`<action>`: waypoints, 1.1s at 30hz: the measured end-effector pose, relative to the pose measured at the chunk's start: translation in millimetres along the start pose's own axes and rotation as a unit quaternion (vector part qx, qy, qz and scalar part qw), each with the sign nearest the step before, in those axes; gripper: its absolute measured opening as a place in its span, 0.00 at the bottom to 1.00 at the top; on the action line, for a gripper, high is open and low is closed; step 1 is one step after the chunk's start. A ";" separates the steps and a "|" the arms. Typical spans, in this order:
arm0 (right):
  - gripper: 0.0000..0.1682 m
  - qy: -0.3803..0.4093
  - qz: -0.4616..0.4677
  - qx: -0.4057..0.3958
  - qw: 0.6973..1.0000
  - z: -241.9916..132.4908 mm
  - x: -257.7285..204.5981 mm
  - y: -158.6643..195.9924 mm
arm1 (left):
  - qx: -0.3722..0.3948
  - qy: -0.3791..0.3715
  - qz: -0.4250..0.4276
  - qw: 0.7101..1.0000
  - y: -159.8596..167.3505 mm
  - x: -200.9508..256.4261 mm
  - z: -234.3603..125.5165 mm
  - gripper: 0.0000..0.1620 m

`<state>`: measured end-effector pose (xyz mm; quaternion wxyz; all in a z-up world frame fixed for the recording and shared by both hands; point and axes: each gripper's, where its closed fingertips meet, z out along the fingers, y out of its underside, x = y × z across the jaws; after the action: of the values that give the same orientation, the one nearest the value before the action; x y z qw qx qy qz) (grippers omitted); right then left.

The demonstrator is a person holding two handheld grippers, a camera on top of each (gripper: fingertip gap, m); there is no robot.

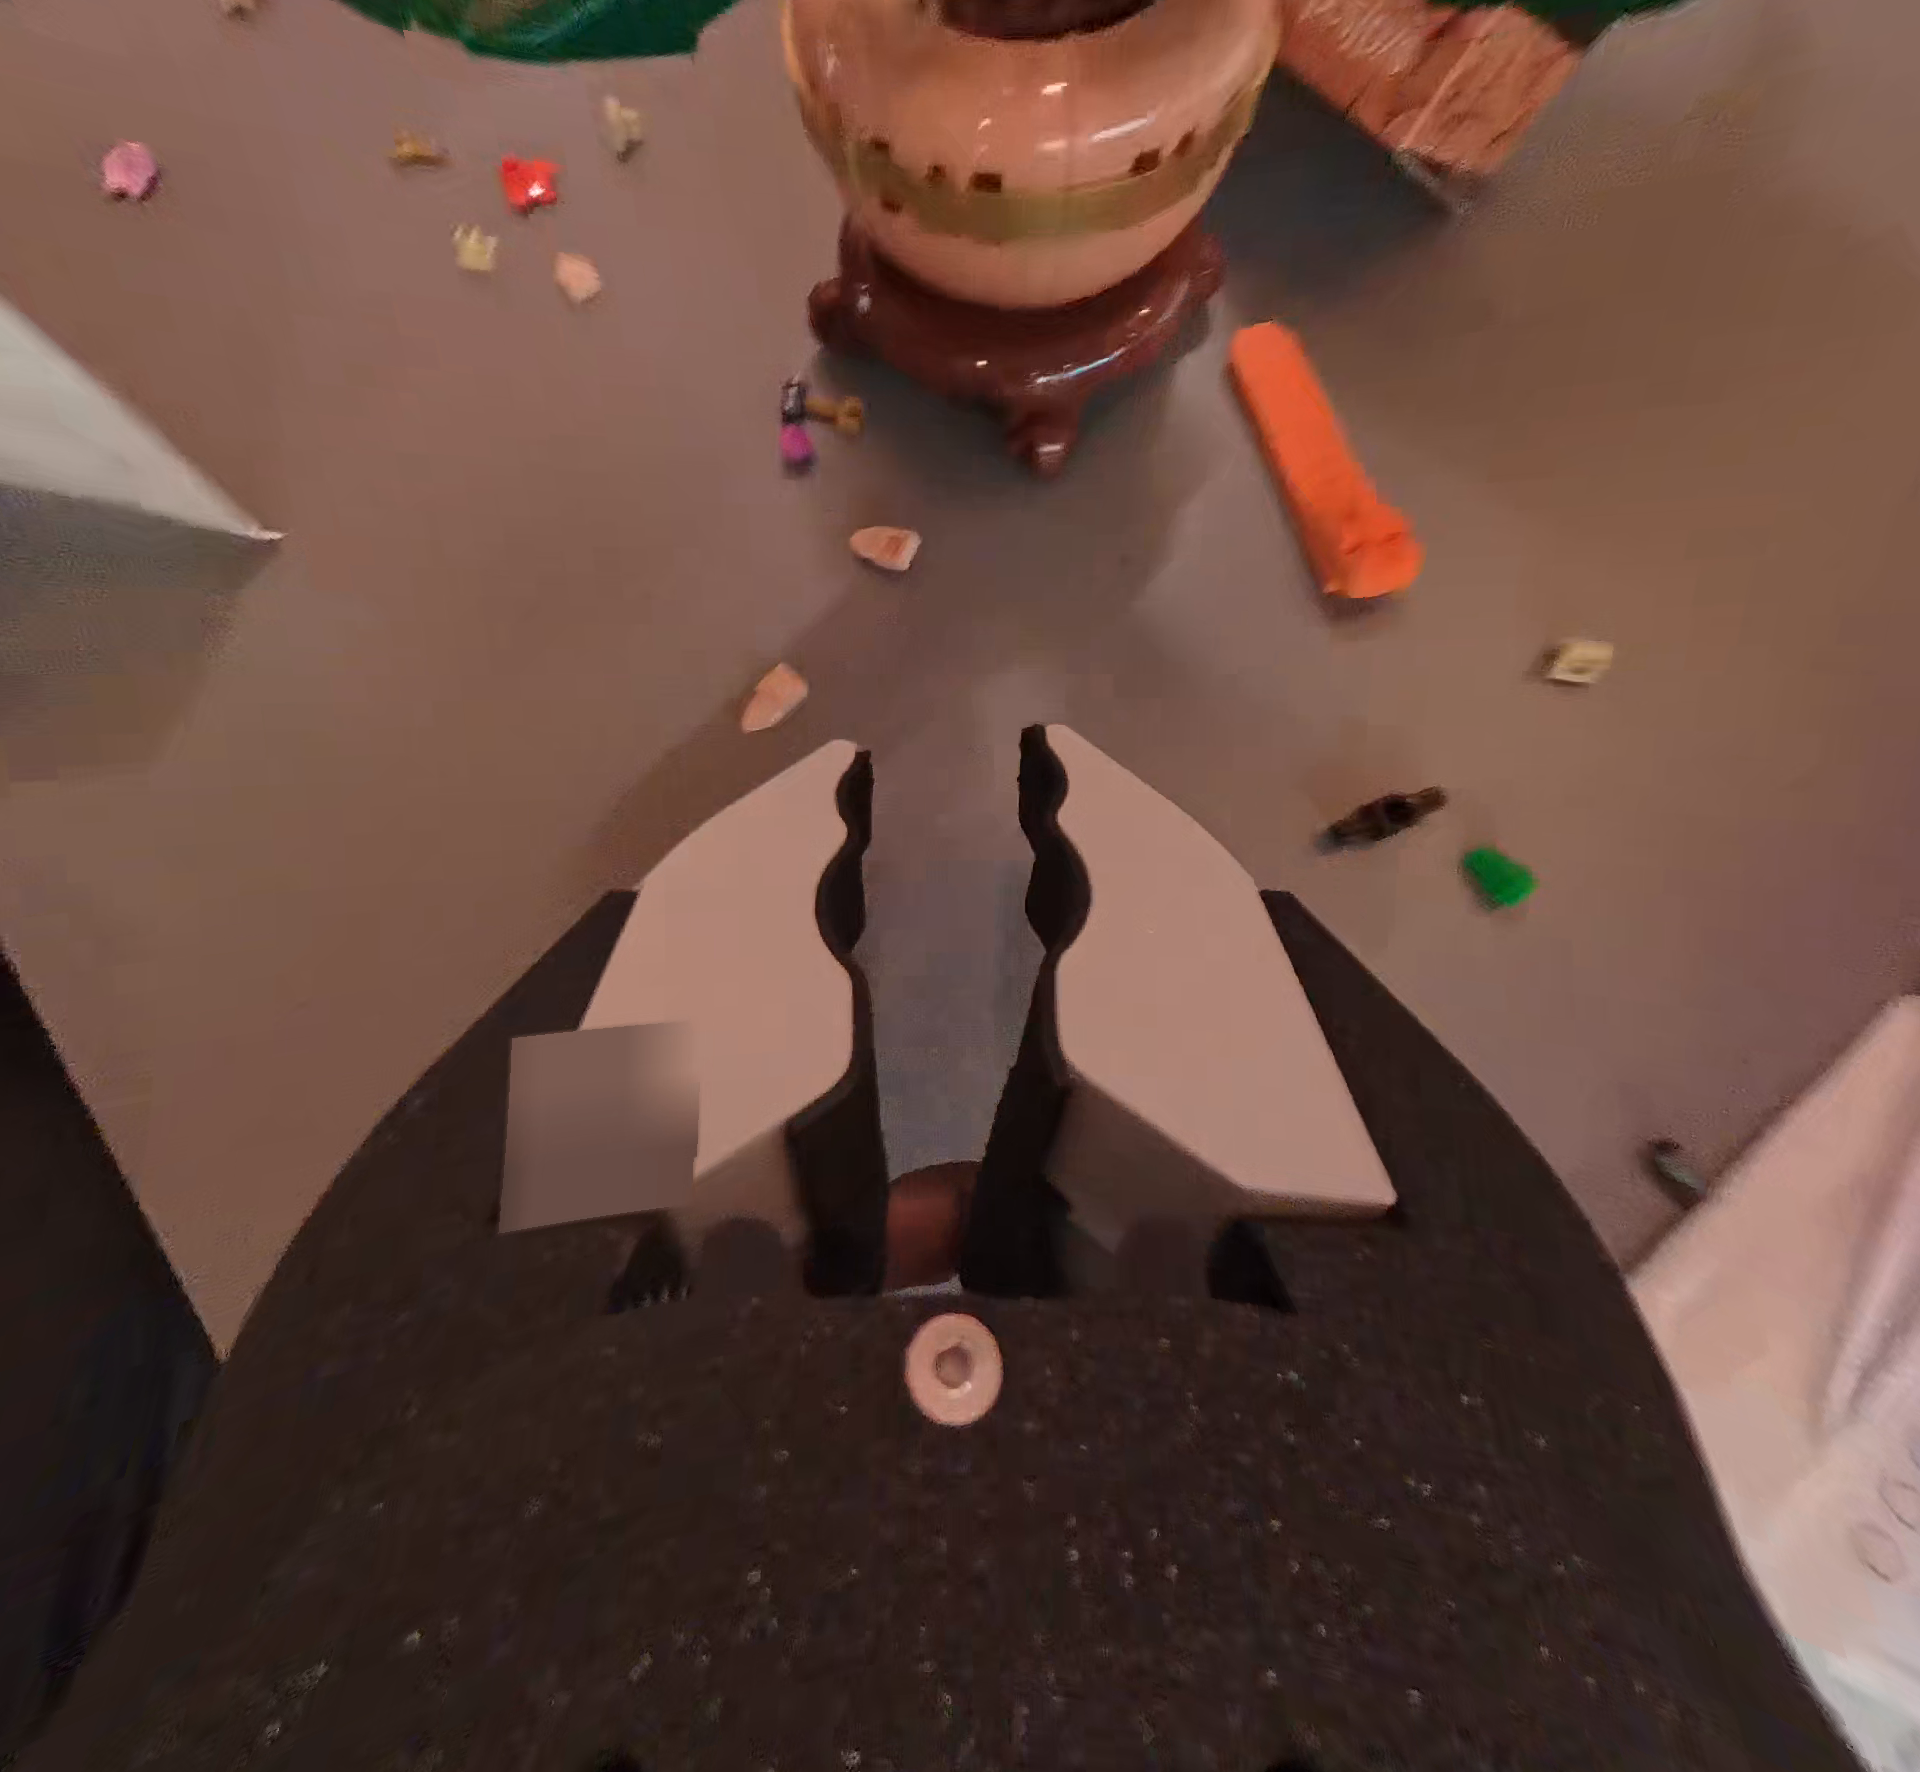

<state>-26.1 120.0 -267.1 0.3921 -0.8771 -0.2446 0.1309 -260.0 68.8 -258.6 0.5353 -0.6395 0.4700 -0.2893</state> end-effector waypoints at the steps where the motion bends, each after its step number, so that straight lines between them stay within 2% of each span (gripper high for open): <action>1: 0.16 -0.012 0.001 0.003 1.000 2.5 -5.5 -0.9 | 0.000 -0.001 0.001 1.000 0.1 -0.2 0.3 0.08; 3: 0.16 -0.043 -0.001 0.002 0.999 8.6 -23.6 -3.8 | -0.001 -0.001 0.000 1.000 0.2 -0.3 0.5 0.08; 7: 0.15 -0.029 -0.018 -0.024 0.999 24.1 -38.2 -0.4 | 0.000 0.000 -0.004 1.000 0.1 -0.2 0.4 0.08; 9: 0.13 -0.020 -0.005 -0.027 0.999 29.3 -36.4 1.6 | 0.001 0.000 -0.003 1.000 -0.3 -0.5 0.5 0.08; 10: 0.08 -0.023 0.003 -0.022 0.999 29.7 -36.1 0.8 | 0.001 0.000 -0.002 1.000 -0.4 -0.3 0.3 0.08; 17: 0.05 -0.031 0.013 -0.013 0.999 28.5 -35.7 -1.0 | 0.001 0.000 -0.002 1.000 -0.6 -0.8 0.5 0.08; 21: 0.05 -0.110 0.021 0.074 0.991 10.1 -69.7 -39.4 | 0.001 -0.001 0.000 1.000 -0.3 -0.8 -0.1 0.08; 25: 0.06 -0.213 -0.027 0.180 0.960 -12.8 -148.3 -98.8 | 0.001 -0.001 -0.001 1.000 0.1 -0.6 0.2 0.08; 28: 0.07 -0.223 -0.076 0.187 0.954 -0.2 -189.1 -111.6 | 0.000 -0.002 0.001 1.000 -0.1 -0.5 -0.1 0.08; 31: 0.15 -0.195 -0.095 0.145 0.965 19.4 -189.5 -102.6 | 0.000 -0.003 0.004 1.000 -0.1 -0.6 -0.1 0.08; 33: 0.15 -0.198 -0.087 0.147 0.965 18.5 -187.6 -101.4 | 0.000 -0.004 0.005 1.000 -0.2 -0.7 0.2 0.08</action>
<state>-225.6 89.9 -196.0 0.4705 -0.7418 -0.3709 0.3015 -260.1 69.5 -258.4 0.5381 -0.6384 0.4713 -0.2843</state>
